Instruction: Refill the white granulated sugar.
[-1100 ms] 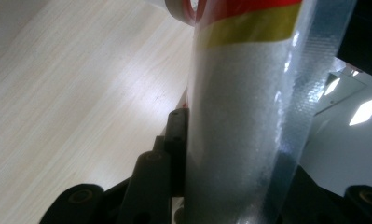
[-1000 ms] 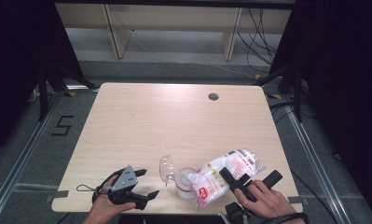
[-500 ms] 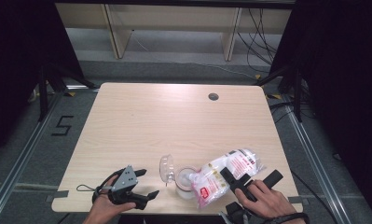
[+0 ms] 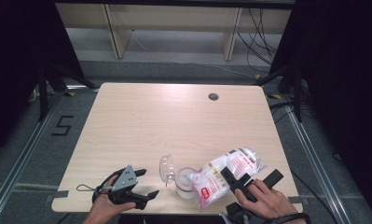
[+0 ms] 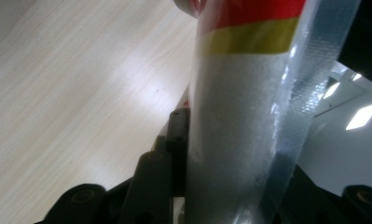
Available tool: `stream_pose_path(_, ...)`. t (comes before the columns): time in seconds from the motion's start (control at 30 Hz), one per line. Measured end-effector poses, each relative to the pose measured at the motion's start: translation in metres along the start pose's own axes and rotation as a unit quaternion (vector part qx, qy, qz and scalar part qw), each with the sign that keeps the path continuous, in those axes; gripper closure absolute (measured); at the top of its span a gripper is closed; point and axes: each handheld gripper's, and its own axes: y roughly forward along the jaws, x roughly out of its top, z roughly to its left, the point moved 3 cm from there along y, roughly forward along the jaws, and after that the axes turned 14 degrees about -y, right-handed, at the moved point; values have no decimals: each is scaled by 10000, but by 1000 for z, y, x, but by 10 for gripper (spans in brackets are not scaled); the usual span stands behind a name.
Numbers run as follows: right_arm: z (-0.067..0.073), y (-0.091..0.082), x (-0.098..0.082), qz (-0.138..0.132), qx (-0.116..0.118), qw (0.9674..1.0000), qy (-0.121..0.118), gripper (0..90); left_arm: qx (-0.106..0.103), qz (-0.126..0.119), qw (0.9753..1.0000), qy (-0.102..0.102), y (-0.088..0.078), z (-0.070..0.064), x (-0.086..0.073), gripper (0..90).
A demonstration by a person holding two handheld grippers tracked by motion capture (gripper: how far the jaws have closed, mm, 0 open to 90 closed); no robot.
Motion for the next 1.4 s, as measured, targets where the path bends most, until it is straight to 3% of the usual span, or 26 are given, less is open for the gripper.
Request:
stream_pose_path(0.23, -1, 0, 1, 13, -73, 10000, -36, 745, 13, -14, 10000, 73, 0, 1, 0, 156)
stream_pose_path(0.27, -1, 0, 1, 22, -54, 10000, -30, 745, 43, -37, 10000, -26, 0, 0, 0, 156)
stream_pose_path(0.97, -1, 1, 0, -41, -51, 10000, 14, 750, 5, -11, 10000, -15, 0, -1, -1, 156)
stream_pose_path(1.13, 0, 2, -6, -302, -194, 9985, 412, 751, 7, 3, 10000, 0, 0, -1, -1, 156)
stream_pose_path(1.17, 3, 2, -5, -321, -165, 9964, 765, 751, 8, -7, 10000, -7, 0, -1, -1, 156)
stream_pose_path(1.4, 12, 7, -10, -469, -163, 9941, 961, 753, 51, 15, 10000, 9, 0, 0, -1, 156)
